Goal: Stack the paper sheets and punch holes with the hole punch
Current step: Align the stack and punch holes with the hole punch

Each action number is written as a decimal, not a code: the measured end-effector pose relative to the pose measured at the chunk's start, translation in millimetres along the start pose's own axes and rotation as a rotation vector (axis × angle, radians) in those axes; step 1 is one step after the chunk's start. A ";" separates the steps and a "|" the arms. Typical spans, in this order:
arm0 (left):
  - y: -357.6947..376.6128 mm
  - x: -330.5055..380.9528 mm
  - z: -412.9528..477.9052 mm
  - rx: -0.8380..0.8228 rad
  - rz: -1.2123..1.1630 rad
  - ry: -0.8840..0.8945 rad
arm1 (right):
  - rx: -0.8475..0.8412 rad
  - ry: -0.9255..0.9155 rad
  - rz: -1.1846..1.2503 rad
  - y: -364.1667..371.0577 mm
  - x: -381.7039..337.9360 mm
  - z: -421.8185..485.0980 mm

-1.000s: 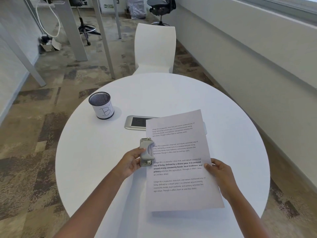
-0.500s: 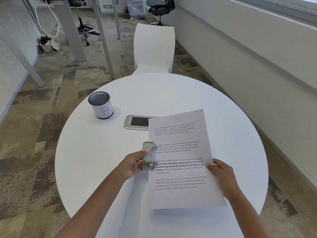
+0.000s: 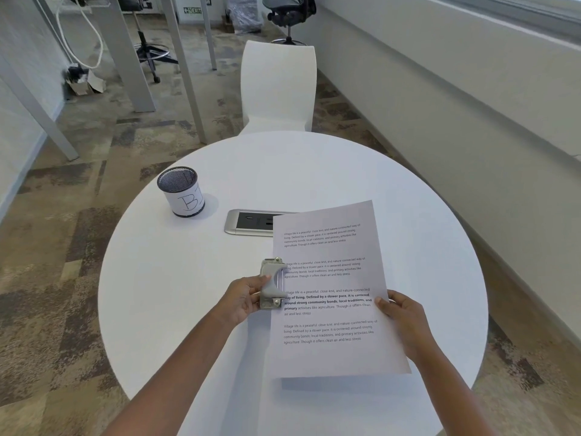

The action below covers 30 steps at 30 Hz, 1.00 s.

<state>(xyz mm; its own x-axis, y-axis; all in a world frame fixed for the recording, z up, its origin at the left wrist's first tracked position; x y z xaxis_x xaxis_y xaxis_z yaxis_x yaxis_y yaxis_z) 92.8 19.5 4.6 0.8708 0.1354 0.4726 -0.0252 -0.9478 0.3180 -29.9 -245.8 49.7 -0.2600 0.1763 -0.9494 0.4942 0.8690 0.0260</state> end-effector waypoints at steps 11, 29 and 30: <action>5.7 5.3 -1.9 0.078 0.019 0.082 | 0.003 0.009 0.016 -1.7 1.9 1.8; 8.6 4.2 -3.0 0.050 0.112 0.044 | -0.024 -0.009 -0.025 -4.4 8.7 5.2; 8.5 4.8 -3.0 0.053 0.109 0.054 | -0.022 -0.010 -0.026 -4.5 8.4 5.1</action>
<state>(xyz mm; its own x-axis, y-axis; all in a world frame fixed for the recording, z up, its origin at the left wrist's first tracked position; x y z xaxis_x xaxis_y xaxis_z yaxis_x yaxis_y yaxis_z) 95.4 13.0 12.0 0.8368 0.0447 0.5457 -0.0911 -0.9714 0.2194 -30.1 -250.5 40.0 -0.2646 0.1487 -0.9528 0.4688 0.8832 0.0077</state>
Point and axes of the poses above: each hand's wrist, its own z-axis towards the middle knuckle, its own y-axis out of the palm, x = y × z, the point moved 7 cm from there along z, towards the middle knuckle, and after that the axes turned 10 degrees about -y, right-handed, at the moved point
